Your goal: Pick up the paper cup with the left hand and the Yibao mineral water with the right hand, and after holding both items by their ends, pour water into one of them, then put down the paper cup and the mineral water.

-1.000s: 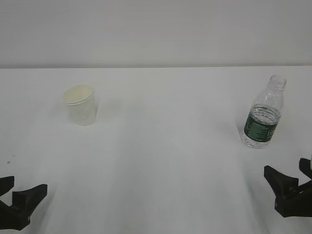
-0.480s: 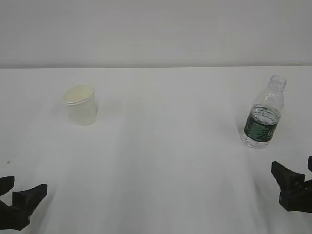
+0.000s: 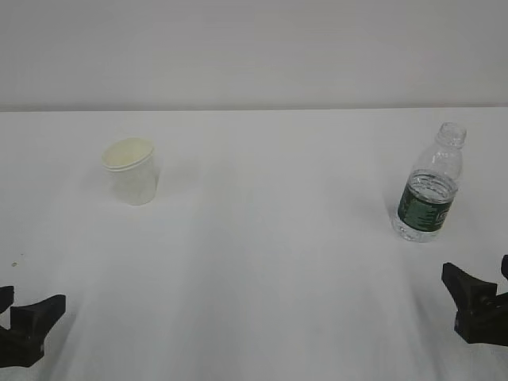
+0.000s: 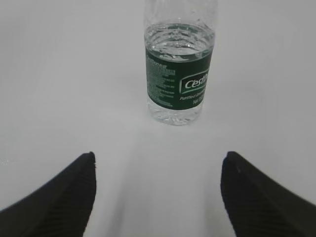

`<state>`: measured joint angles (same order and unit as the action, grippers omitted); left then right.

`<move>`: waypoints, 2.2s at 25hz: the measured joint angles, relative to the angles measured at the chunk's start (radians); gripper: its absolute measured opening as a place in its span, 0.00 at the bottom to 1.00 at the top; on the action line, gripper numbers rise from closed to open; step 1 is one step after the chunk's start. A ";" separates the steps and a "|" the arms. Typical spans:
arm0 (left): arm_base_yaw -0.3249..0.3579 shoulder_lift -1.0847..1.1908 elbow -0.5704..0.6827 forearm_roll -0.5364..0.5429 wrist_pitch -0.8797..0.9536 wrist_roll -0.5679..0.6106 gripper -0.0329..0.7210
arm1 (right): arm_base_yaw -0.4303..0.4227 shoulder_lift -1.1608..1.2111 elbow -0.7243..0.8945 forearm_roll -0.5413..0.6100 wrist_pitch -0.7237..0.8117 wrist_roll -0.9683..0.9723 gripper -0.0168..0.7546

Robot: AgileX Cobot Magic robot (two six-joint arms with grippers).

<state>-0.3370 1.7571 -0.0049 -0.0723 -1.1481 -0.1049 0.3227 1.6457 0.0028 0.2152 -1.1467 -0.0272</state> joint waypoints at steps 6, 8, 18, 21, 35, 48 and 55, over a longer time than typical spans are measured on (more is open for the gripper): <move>0.000 0.000 0.000 -0.045 0.000 0.000 0.76 | 0.000 0.000 0.000 0.000 0.000 0.002 0.79; 0.000 0.000 0.000 -0.075 0.000 0.000 0.76 | 0.000 0.000 -0.007 0.000 0.000 0.002 0.79; 0.000 0.000 0.000 -0.119 0.000 0.000 0.76 | 0.000 0.002 -0.047 0.000 0.000 0.002 0.79; 0.000 0.000 0.000 -0.120 0.000 0.000 0.76 | 0.000 0.007 -0.047 0.004 0.000 0.002 0.79; 0.000 0.000 0.000 -0.122 0.000 0.000 0.76 | 0.000 0.171 -0.128 0.015 -0.002 0.002 0.79; 0.000 0.000 -0.022 -0.122 -0.001 0.000 0.76 | 0.000 0.176 -0.151 0.045 -0.004 0.002 0.79; 0.000 0.000 -0.059 -0.122 -0.001 0.000 0.76 | 0.000 0.176 -0.151 0.051 -0.004 0.002 0.79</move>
<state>-0.3370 1.7571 -0.0634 -0.1947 -1.1487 -0.1049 0.3227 1.8215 -0.1485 0.2660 -1.1512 -0.0254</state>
